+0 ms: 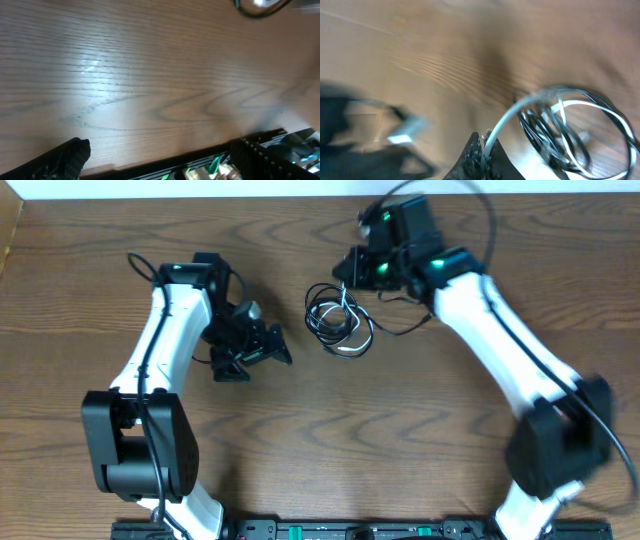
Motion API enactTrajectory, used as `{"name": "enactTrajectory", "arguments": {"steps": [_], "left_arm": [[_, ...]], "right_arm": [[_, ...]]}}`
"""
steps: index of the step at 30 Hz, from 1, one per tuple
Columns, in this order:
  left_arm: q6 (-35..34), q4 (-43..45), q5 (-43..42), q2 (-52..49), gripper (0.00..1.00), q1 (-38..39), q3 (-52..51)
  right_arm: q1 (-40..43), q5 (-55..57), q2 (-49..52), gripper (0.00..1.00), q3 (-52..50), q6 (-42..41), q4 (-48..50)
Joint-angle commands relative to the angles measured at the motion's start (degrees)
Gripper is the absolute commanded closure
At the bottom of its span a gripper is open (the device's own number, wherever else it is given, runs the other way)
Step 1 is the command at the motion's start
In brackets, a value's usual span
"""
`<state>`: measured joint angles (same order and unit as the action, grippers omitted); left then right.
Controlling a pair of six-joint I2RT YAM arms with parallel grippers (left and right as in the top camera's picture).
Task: Untangle cables
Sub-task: 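Reach the right gripper to the cable bundle and grasp the white cable, then lift the white cable upward with the right gripper, pulling it from the bundle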
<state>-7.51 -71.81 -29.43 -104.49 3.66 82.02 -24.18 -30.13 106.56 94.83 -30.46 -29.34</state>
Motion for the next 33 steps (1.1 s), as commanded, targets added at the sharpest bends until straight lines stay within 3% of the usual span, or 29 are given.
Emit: {"name": "enactTrajectory", "arguments": {"steps": [1,7,11,17,20,27,33], "left_arm": [[-0.1,0.2,0.1,-0.3,0.05,4.0,-0.5],[-0.2,1.7,0.1,-0.3,0.04,10.9,-0.5],[-0.1,2.1,0.2,-0.3,0.04,13.7,-0.5],[-1.3,3.8,1.6,-0.3,0.04,15.0,-0.5],[-4.3,4.0,5.2,-0.3,0.04,15.0,-0.5],[-4.2,4.0,5.6,-0.3,0.04,15.0,-0.5],[-4.2,4.3,5.6,-0.3,0.04,15.0,-0.5]], "right_arm": [[0.0,0.3,-10.3,0.98,2.1,2.4,0.5],[0.2,2.9,-23.4,0.99,2.1,2.4,4.4],[0.2,8.1,-26.7,0.99,2.1,2.4,4.5],[0.2,9.6,-26.5,0.99,2.0,2.3,4.3],[0.2,9.7,-26.5,0.99,2.0,2.2,8.3],[0.2,18.0,-26.5,0.99,2.0,2.2,19.5],[0.2,20.4,-21.2,0.99,2.0,1.9,9.9]]}}
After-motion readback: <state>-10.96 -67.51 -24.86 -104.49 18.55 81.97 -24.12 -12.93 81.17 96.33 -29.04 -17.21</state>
